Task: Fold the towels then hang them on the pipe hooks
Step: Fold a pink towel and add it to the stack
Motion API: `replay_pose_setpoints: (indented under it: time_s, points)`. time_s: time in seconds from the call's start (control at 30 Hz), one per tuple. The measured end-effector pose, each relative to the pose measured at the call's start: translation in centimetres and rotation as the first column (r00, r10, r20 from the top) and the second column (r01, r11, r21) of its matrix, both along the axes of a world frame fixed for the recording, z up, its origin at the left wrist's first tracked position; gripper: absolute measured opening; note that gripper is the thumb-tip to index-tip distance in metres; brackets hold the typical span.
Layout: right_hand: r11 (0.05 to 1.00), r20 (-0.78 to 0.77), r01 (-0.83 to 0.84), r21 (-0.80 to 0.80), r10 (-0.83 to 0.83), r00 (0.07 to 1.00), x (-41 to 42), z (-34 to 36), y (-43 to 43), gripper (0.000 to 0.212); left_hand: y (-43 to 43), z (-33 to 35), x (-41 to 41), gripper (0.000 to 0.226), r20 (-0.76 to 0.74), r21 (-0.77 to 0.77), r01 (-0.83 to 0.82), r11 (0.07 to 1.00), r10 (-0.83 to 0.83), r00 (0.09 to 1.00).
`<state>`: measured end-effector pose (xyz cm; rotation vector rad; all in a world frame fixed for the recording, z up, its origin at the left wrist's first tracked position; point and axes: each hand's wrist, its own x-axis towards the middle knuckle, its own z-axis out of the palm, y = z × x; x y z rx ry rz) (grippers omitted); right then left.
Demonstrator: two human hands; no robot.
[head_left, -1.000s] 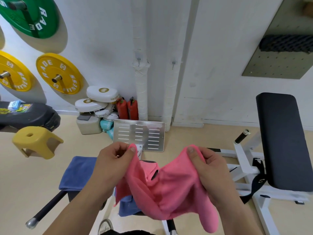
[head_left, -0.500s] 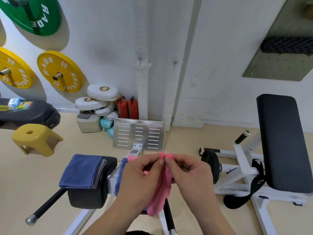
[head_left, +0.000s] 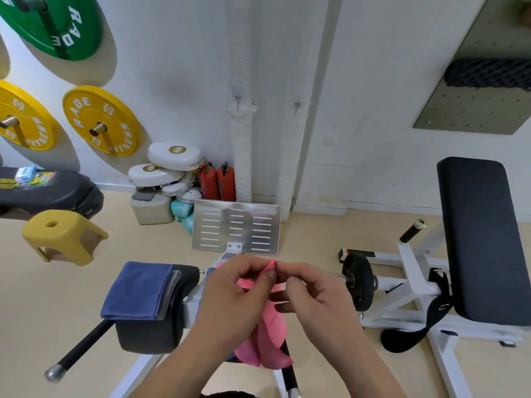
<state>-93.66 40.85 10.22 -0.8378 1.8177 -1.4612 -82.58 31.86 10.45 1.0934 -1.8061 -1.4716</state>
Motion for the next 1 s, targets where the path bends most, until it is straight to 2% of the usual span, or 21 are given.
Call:
replay_pose_setpoints:
  time_s: [0.07,0.1,0.2,0.3,0.37,0.4,0.53,0.6,0.73,0.8,1.0]
  points:
    - [0.998,-0.099,0.056,-0.005,-0.056,0.993,-0.8,-0.7,0.2,0.04,-0.6,0.6,0.3,0.02,0.005,-0.009,0.098,0.995,-0.098,0.995]
    - [1.0,-0.163,0.026,0.002,-0.025,0.986,-1.3,-1.0,0.5,0.042,-1.1,1.0,0.6,0.021,0.008,-0.011,0.176,0.984,-0.175,0.984]
    - [0.981,-0.269,-0.173,0.09,0.191,0.944,-2.9,-0.7,0.9,0.054,-2.2,2.8,1.3,0.018,-0.03,-0.017,0.381,0.924,-0.382,0.924]
    - [0.932,-0.257,-0.306,0.195,0.35,0.901,-4.1,-0.3,0.8,0.04,-3.2,4.0,1.3,0.012,-0.028,-0.134,0.428,0.894,-0.435,0.9]
    - [0.924,-0.296,-0.273,0.268,0.348,0.889,-4.9,-0.8,0.9,0.019,-3.9,4.3,1.2,0.013,-0.021,-0.228,0.364,0.903,-0.378,0.926]
    - [0.918,-0.318,-0.25,0.308,0.347,0.882,-5.4,-1.3,1.1,0.017,-4.2,4.3,1.3,0.013,-0.023,-0.264,0.316,0.911,-0.333,0.943]
    - [0.875,-0.306,-0.19,0.445,0.348,0.886,-6.6,-3.2,2.5,0.037,-5.4,3.9,1.9,0.015,-0.086,-0.278,0.146,0.949,-0.176,0.981]
    - [0.878,-0.301,-0.176,0.445,0.332,0.894,-7.1,-3.6,3.2,0.038,-5.9,3.3,2.3,0.014,-0.075,-0.276,0.083,0.958,-0.108,0.991]
    - [0.898,-0.266,-0.162,0.41,0.287,0.92,-8.0,-3.4,4.0,0.021,-6.5,1.8,2.8,0.011,-0.058,-0.244,-0.004,0.97,-0.011,0.998]
    - [0.908,-0.273,-0.14,0.396,0.261,0.926,-8.3,-3.5,4.2,0.02,-6.7,1.0,3.0,0.014,-0.026,-0.232,-0.027,0.972,0.022,0.999]
    - [0.91,-0.409,-0.105,0.402,0.281,0.868,-8.3,-4.5,4.2,0.016,-6.9,-0.2,3.4,0.015,-0.029,-0.173,-0.111,0.979,0.107,0.994]
